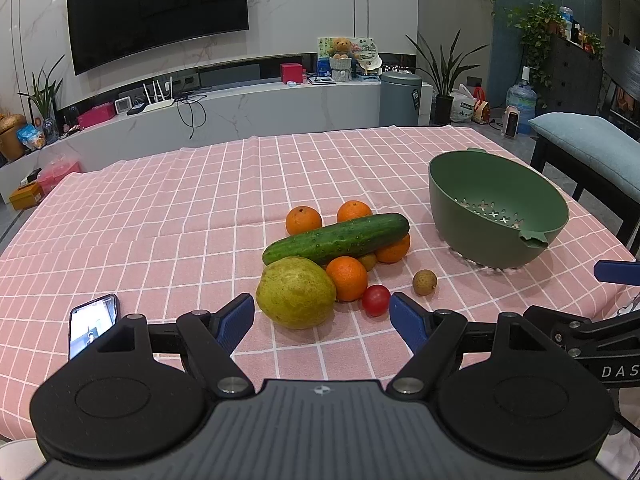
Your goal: Organize fruits
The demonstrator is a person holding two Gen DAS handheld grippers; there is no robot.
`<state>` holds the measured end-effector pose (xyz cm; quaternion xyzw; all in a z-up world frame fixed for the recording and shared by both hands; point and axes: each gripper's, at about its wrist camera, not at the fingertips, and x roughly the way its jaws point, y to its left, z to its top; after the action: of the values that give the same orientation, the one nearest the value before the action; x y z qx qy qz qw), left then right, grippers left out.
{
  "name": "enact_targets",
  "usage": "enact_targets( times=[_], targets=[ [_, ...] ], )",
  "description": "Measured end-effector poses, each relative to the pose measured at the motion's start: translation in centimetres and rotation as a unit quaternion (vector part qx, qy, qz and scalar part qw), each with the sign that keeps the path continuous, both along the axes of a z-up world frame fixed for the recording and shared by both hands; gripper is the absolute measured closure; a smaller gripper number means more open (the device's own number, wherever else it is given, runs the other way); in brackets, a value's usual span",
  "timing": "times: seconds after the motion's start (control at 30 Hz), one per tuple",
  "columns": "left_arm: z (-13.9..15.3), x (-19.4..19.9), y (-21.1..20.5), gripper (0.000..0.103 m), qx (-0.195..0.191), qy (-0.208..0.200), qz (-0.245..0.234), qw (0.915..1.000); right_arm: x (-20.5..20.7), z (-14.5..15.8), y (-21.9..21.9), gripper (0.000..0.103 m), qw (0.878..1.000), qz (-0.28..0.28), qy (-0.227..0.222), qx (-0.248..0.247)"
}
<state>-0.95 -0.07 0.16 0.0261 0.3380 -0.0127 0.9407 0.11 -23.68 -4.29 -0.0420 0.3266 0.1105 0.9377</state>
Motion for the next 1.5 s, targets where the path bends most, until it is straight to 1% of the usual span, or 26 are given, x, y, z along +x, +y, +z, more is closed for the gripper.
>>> enact_targets(
  times=[0.2, 0.33, 0.37, 0.43, 0.47, 0.5, 0.53, 0.63, 0.67, 0.7, 0.8, 0.93, 1.03, 1.2, 1.23, 1.37, 1.4, 1.47, 1.5],
  targets=[
    [0.4, -0.1, -0.2, 0.013, -0.004, 0.002, -0.001, 1.0000, 0.0, -0.1, 0.0, 0.004, 1.000, 0.000, 0.003, 0.000],
    [0.9, 0.2, 0.2, 0.013, -0.024, 0.013, -0.002, 0.9996, 0.3, 0.1, -0.1, 0.004, 1.000, 0.001, 0.010, 0.008],
    [1.0, 0.5, 0.5, 0.015, -0.033, 0.018, -0.001, 0.9993, 0.5, 0.2, -0.1, 0.005, 1.000, 0.004, 0.010, 0.012],
    [1.2, 1.1, 1.1, 0.023, -0.055, 0.036, 0.000, 0.9978, 0.8, 0.4, -0.1, 0.005, 1.000, 0.011, 0.010, 0.018],
    [1.3, 1.6, 1.5, 0.024, -0.066, 0.046, -0.001, 0.9968, 1.0, 0.5, 0.0, 0.007, 1.000, 0.018, 0.011, 0.021],
    [1.3, 2.0, 2.0, 0.026, -0.075, 0.053, -0.001, 0.9958, 1.2, 0.6, 0.2, 0.013, 0.999, 0.023, 0.014, 0.023],
    [1.5, 2.4, 2.3, 0.028, -0.080, 0.057, -0.001, 0.9952, 1.6, 0.7, 0.4, 0.015, 0.999, 0.030, 0.018, 0.025],
    [1.6, 3.8, 3.1, 0.033, -0.081, 0.068, 0.002, 0.9944, 2.7, 0.8, 1.2, 0.023, 0.998, 0.046, 0.035, 0.034],
    [1.6, 4.4, 3.3, 0.033, -0.083, 0.074, -0.001, 0.9938, 3.3, 0.9, 1.5, 0.030, 0.997, 0.052, 0.041, 0.039],
    [1.5, 5.0, 3.6, 0.033, -0.087, 0.080, -0.003, 0.9930, 3.8, 1.0, 1.8, 0.034, 0.996, 0.059, 0.045, 0.042],
    [0.7, 6.8, 4.5, 0.031, -0.103, 0.108, 0.012, 0.9887, 5.5, 1.5, 2.9, 0.034, 0.994, 0.086, 0.046, 0.040],
    [-1.0, 9.0, 5.6, 0.026, -0.123, 0.154, 0.034, 0.9799, 7.9, 2.0, 4.9, 0.034, 0.989, 0.142, 0.032, 0.008],
    [-2.3, 10.2, 6.2, 0.026, -0.143, 0.177, 0.042, 0.9729, 10.1, 1.8, 6.5, 0.035, 0.981, 0.191, 0.032, -0.019],
    [-3.6, 11.4, 6.9, 0.022, -0.160, 0.196, 0.053, 0.9660, 13.6, 0.6, 8.7, 0.045, 0.965, 0.253, 0.049, -0.053],
    [-3.8, 11.7, 7.0, 0.022, -0.163, 0.199, 0.053, 0.9648, 14.2, 0.3, 9.1, 0.045, 0.961, 0.265, 0.051, -0.060],
    [-4.4, 12.7, 7.4, 0.021, -0.180, 0.210, 0.050, 0.9597, 16.1, -0.3, 10.8, 0.046, 0.938, 0.328, 0.057, -0.094],
    [-4.5, 12.9, 7.5, 0.021, -0.184, 0.211, 0.050, 0.9586, 16.6, -0.4, 11.2, 0.048, 0.933, 0.341, 0.062, -0.096],
    [-4.7, 13.1, 7.8, 0.021, -0.196, 0.216, 0.049, 0.9552, 17.5, -0.8, 12.1, 0.049, 0.921, 0.367, 0.073, -0.107],
    [-4.9, 13.2, 8.0, 0.021, -0.203, 0.219, 0.048, 0.9530, 18.1, -1.0, 12.6, 0.049, 0.913, 0.384, 0.082, -0.113]
  ],
)
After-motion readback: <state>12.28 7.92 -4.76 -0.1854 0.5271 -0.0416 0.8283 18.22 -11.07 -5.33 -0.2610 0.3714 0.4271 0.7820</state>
